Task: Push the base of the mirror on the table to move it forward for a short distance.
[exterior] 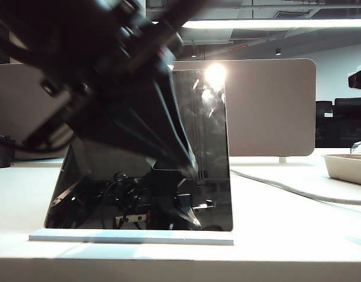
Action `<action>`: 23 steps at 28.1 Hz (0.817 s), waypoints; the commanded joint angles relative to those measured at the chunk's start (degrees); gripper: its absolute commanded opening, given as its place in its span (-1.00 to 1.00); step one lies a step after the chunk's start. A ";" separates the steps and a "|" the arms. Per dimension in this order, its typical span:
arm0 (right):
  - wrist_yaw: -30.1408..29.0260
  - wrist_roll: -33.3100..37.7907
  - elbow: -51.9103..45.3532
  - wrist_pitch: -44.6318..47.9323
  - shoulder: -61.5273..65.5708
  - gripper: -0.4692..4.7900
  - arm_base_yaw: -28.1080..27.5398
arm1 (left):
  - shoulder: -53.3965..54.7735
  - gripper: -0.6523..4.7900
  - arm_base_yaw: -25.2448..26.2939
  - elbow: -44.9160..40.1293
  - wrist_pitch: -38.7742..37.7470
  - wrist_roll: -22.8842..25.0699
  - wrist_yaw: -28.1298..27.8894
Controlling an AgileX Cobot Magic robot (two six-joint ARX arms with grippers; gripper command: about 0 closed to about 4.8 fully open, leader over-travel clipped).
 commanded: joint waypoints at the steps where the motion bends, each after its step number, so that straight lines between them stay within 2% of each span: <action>1: -0.02 -0.04 0.04 0.81 0.02 -0.74 -0.04 | 3.93 -0.76 0.00 2.54 -3.85 -1.81 -1.31; 4: -0.09 -0.04 0.04 0.79 0.02 -0.74 -0.09 | 6.36 -0.76 0.02 3.17 -5.88 -3.08 -2.08; 10: -0.09 -0.04 0.04 0.81 0.02 -0.74 0.00 | 8.52 -0.76 0.17 3.17 -10.75 -7.69 -8.72; 15: -0.07 -0.04 0.04 0.81 0.02 -0.74 0.02 | 9.99 -0.76 1.14 3.17 -10.73 -9.35 -8.85; 23: -0.09 -0.04 0.04 0.83 0.02 -0.74 0.02 | 10.12 -0.76 2.29 3.28 -9.05 -9.42 -8.83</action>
